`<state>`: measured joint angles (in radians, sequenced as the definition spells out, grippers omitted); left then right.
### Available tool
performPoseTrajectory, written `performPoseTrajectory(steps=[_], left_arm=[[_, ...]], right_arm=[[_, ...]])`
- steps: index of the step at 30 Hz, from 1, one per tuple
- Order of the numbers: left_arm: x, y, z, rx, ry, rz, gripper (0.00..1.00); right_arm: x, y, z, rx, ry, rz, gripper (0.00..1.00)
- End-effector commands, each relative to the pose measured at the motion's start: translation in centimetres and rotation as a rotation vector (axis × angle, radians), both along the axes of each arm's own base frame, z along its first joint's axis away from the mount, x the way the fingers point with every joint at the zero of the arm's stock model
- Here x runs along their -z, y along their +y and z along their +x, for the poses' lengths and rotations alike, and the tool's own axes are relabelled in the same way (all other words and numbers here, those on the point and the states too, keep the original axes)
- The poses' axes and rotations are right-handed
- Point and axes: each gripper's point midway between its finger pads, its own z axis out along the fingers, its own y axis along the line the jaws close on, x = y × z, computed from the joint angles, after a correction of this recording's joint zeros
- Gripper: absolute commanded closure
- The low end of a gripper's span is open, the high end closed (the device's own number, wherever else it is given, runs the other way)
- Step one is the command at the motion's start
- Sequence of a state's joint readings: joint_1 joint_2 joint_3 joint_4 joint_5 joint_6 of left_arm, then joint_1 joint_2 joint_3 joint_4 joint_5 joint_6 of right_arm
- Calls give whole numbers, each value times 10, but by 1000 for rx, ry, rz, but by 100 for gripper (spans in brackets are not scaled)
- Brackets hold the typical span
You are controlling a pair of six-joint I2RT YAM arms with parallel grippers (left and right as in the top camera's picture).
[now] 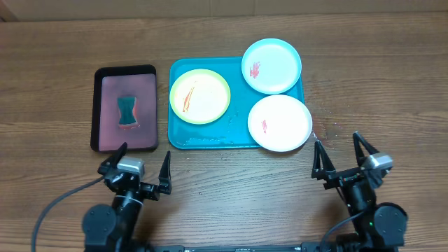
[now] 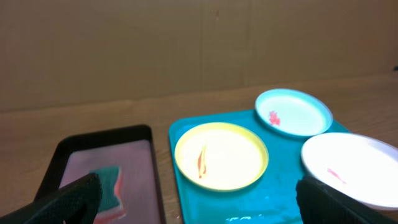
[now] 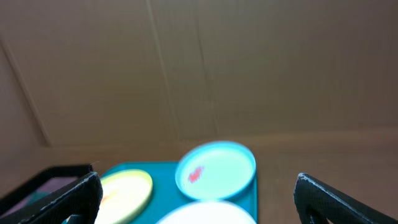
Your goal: Clean dirty plates on tray and stack at the side
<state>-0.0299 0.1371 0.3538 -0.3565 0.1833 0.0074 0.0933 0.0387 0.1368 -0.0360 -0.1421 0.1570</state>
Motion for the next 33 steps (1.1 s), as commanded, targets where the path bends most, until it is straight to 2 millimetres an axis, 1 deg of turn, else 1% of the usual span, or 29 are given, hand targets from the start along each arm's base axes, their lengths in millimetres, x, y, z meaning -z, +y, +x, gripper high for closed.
performPoseTrajectory(steps=[1, 5, 6, 9, 11, 15, 18, 21, 23, 26, 29, 32, 33], left_arm=[[-41, -6, -2, 37, -2, -2, 0], [-76, -6, 3, 38, 46, 9, 0], [-83, -6, 6, 38, 59, 9, 0], [-112, -6, 18, 39, 89, 10, 0], [-129, -6, 27, 43, 114, 35, 0], [-154, 0, 48, 14, 222, 69, 0], [-170, 5, 69, -9, 287, 97, 0], [-181, 7, 89, -23, 361, 101, 0], [-182, 8, 100, -28, 422, 106, 0], [-170, 15, 120, -59, 539, 128, 0], [-155, 17, 137, -70, 626, 141, 0], [-132, 10, 157, -43, 690, 143, 1], [-124, 10, 164, -44, 706, 146, 0]], right_arm=[[-48, 2, -7, -15, -61, -2, 0], [-85, 3, -1, -20, -41, -4, 0], [-95, 6, 1, -33, -31, -7, 0], [-126, 17, 11, -92, 1, -16, 0], [-147, 22, 21, -121, 40, -21, 0], [-181, 30, 46, -151, 171, -26, 0], [-199, 32, 71, -153, 250, -27, 0], [-213, 42, 96, -198, 339, -26, 0], [-214, 47, 113, -224, 401, -24, 0], [-200, 56, 142, -260, 512, -19, 0], [-175, 65, 169, -304, 605, -7, 0], [-145, 69, 198, -308, 668, 4, 0], [-135, 73, 205, -324, 702, 40, 0]])
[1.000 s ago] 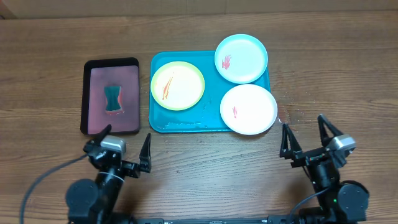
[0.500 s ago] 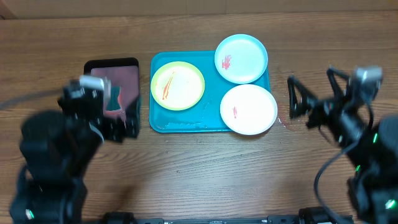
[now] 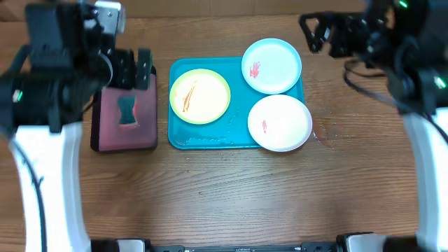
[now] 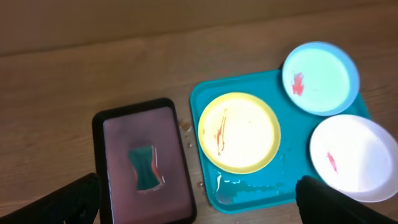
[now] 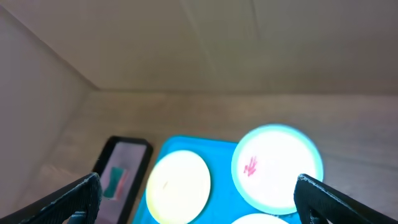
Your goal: Clean dirty plates on tray and stack at the side
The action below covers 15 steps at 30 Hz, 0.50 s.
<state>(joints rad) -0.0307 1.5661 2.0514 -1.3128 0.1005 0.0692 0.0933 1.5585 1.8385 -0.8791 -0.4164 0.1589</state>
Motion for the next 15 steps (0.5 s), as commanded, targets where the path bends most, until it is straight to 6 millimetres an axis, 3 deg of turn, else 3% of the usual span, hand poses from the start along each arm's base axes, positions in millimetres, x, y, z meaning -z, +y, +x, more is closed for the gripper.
performPoseTrajectory(steps=[1, 3, 5, 8, 15], left_arm=[[20, 2, 22, 5, 46, 32, 0], [40, 2, 33, 4, 100, 36, 0], [64, 3, 33, 23, 191, 57, 0], [90, 3, 42, 49, 259, 80, 0], [100, 43, 40, -327, 302, 109, 3]], right_arm=[[20, 14, 19, -41, 77, 78, 0], [32, 25, 28, -93, 109, 130, 0], [48, 31, 39, -108, 137, 137, 10], [81, 40, 48, -80, 208, 92, 15], [147, 81, 49, 50, 315, -133, 20]])
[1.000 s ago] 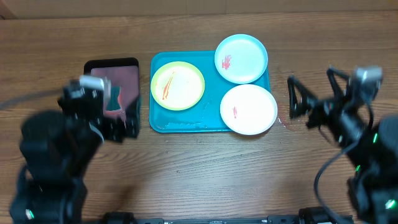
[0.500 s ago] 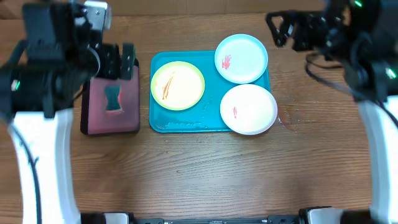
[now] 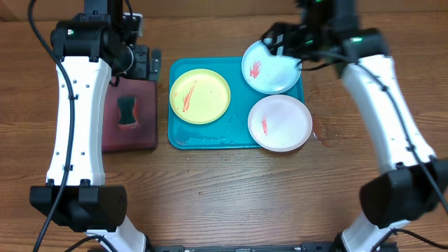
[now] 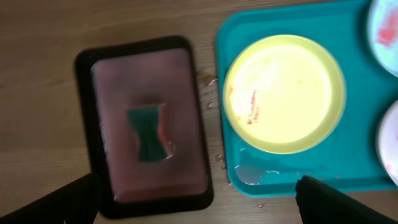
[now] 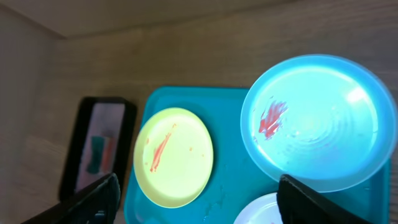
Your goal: Clean dirty plates on tray and stack at the side
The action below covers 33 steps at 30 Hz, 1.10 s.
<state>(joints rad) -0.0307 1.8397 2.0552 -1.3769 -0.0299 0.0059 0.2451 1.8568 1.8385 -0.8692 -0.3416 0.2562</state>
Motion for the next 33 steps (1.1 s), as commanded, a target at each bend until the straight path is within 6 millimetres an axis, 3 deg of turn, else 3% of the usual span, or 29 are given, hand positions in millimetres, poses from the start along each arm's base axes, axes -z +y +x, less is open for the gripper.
performPoseTrajectory(steps=[1, 4, 7, 11, 14, 23, 33], left_arm=[[-11, 25, -3, -218, -32, 62, 6], [-12, 32, -5, -287, -39, 81, 14], [-13, 36, -5, -330, -48, 88, 13], [-12, 36, -7, -350, -42, 77, 13], [-12, 36, -7, -364, -41, 70, 13], [10, 36, -13, -369, 16, 80, 14], [46, 36, -12, -378, 61, 87, 14]], right_arm=[[21, 22, 3, 83, -2, -144, 22], [54, 48, -1, 92, 44, -202, 29], [91, 67, -5, 96, 109, -240, 35], [132, 80, -7, 112, 189, -252, 45], [152, 83, -4, 130, 221, -248, 52], [195, 93, 0, 135, 265, -250, 67], [222, 93, -3, 133, 303, -277, 81]])
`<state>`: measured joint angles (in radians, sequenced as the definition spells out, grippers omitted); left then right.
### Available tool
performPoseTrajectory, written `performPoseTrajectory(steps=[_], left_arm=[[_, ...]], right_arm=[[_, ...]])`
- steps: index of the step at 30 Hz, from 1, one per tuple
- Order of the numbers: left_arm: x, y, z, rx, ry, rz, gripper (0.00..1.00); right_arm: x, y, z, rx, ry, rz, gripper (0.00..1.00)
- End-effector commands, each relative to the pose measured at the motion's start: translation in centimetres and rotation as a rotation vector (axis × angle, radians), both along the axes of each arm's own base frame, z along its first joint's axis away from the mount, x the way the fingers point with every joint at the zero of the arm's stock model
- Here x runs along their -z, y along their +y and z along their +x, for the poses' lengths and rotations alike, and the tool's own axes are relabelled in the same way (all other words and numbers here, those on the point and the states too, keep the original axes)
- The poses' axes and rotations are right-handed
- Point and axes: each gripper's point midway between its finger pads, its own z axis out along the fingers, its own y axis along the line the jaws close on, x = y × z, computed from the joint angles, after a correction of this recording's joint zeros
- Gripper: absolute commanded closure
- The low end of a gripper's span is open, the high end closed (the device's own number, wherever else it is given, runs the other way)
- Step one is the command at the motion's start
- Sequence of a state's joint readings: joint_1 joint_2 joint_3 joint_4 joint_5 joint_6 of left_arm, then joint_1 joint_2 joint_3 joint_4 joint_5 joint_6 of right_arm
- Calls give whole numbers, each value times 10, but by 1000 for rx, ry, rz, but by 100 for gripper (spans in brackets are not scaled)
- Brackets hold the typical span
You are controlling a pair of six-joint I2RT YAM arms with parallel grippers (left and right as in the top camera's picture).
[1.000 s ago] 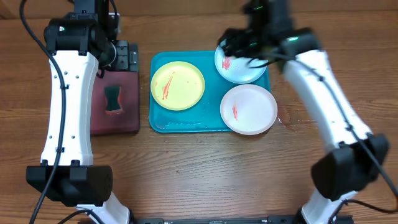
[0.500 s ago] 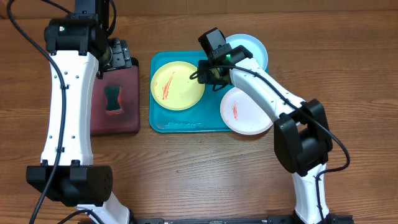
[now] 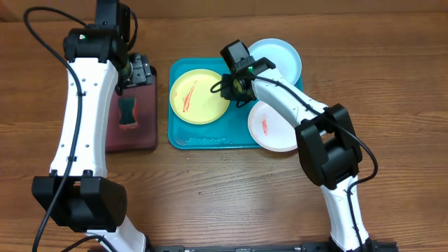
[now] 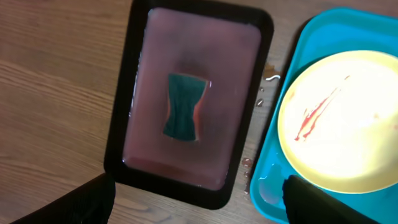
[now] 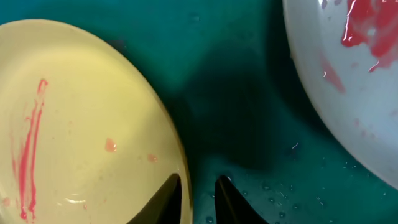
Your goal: Clean dirty plates on tray and stack at the side
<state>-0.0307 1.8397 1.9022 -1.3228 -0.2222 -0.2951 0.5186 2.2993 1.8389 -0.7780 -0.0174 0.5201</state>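
Observation:
Three smeared plates lie on the teal tray: a yellow plate, a white plate and a light blue plate partly under my right arm. My right gripper is down at the yellow plate's right rim. One finger is inside the rim, the other outside over the tray, and they are drawn close on it. The light blue plate lies just beyond. My left gripper hangs open above the black tray, where a green sponge lies.
The black sponge tray lies left of the teal tray, with a narrow strip of wood between them. Water droplets sit on the teal tray's floor. Bare wooden table spreads in front of and right of the trays.
My right gripper was open high above the light blue plate; it is now low at the yellow plate's right rim, fingers drawn close. The left gripper stays open above the sponge tray, slightly shifted.
Both grippers first stood open and low by the table's front edge. Then they were raised over the far side. After that the left hung above the sponge tray and the right above the light blue plate. Now the right grips the yellow plate's rim.

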Motion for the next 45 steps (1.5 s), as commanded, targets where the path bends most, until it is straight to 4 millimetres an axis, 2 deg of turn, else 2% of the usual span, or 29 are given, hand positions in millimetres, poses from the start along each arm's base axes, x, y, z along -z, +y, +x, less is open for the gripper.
performPoseTrajectory(steps=[1, 5, 12, 25, 30, 35, 41, 45], left_arm=[[8, 3, -3, -30, 8, 12, 14], [15, 3, -5, -31, 22, 14, 14], [25, 4, -7, -32, 44, 16, 14], [37, 17, -8, -63, 79, 15, 15], [53, 17, -7, -63, 122, 15, 16], [72, 16, -5, -62, 173, 12, 19], [102, 18, -8, -61, 264, 13, 27], [118, 28, -7, -40, 310, 18, 34]], right_arm=[[1, 3, 5, 5, -17, -6, 81], [3, 6, 4, 0, -20, -4, 85], [15, 17, -4, -22, -23, 0, 86], [21, 16, -8, -20, -18, -2, 96], [34, 12, -14, -1, 3, -4, 96], [34, 11, -15, -1, 7, -7, 96], [35, 10, -16, 0, 10, -10, 96], [35, 10, -16, 0, 12, -11, 96]])
